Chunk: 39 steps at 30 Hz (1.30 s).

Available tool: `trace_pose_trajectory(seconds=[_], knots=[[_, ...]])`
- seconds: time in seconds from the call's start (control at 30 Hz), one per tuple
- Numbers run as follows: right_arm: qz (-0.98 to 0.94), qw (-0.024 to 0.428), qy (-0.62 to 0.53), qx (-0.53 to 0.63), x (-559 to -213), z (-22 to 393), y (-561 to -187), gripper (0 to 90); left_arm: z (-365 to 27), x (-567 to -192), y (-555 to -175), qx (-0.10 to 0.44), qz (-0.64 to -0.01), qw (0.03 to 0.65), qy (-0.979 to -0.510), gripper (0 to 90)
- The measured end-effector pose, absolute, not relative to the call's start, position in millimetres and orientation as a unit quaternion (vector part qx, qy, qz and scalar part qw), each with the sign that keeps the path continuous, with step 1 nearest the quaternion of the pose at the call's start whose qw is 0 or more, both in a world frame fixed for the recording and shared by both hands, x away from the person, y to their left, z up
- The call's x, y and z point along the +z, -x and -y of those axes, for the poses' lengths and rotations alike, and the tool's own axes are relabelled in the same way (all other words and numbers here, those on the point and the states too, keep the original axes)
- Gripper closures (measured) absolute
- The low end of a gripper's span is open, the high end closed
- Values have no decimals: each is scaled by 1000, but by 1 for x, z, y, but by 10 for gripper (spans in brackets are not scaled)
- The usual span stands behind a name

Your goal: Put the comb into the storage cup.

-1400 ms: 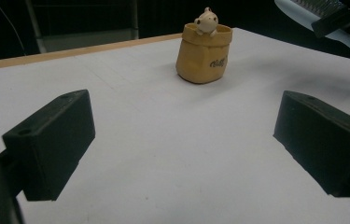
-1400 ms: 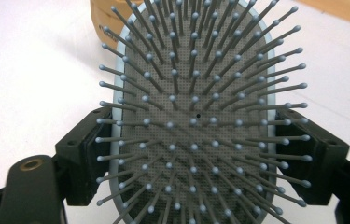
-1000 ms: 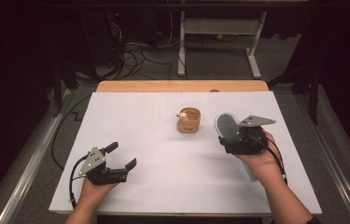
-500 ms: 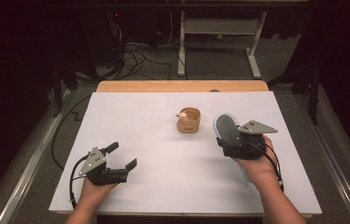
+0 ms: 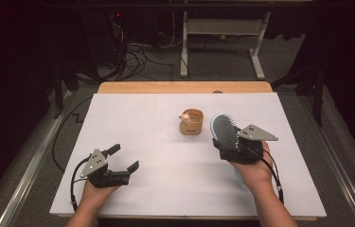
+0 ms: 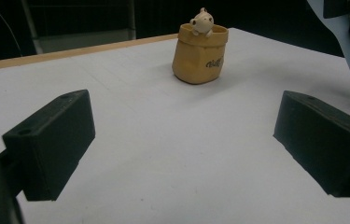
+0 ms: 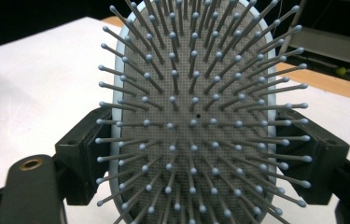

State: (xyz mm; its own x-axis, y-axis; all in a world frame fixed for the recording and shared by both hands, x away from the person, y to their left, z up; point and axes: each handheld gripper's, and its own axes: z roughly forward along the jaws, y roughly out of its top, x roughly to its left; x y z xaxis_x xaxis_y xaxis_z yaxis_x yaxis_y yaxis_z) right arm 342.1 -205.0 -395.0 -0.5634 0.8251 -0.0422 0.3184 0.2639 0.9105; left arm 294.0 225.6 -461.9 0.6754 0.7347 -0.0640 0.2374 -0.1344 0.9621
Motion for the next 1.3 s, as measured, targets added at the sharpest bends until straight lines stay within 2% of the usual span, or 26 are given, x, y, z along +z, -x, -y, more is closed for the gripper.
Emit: trace_pose_trajectory(seconds=[0.43, 1.1, 1.3], knots=[[-721, 291, -369, 508, -393, 204, -337, 207, -226, -462, -295, 220, -342, 565, -718, 59], [-682, 299, -373, 554, -397, 224, -321, 206, -220, -460, -294, 220, -340, 575, -711, 59], [-682, 296, -372, 555, -397, 224, -320, 206, -212, -455, -296, 235, -332, 582, -704, 59]])
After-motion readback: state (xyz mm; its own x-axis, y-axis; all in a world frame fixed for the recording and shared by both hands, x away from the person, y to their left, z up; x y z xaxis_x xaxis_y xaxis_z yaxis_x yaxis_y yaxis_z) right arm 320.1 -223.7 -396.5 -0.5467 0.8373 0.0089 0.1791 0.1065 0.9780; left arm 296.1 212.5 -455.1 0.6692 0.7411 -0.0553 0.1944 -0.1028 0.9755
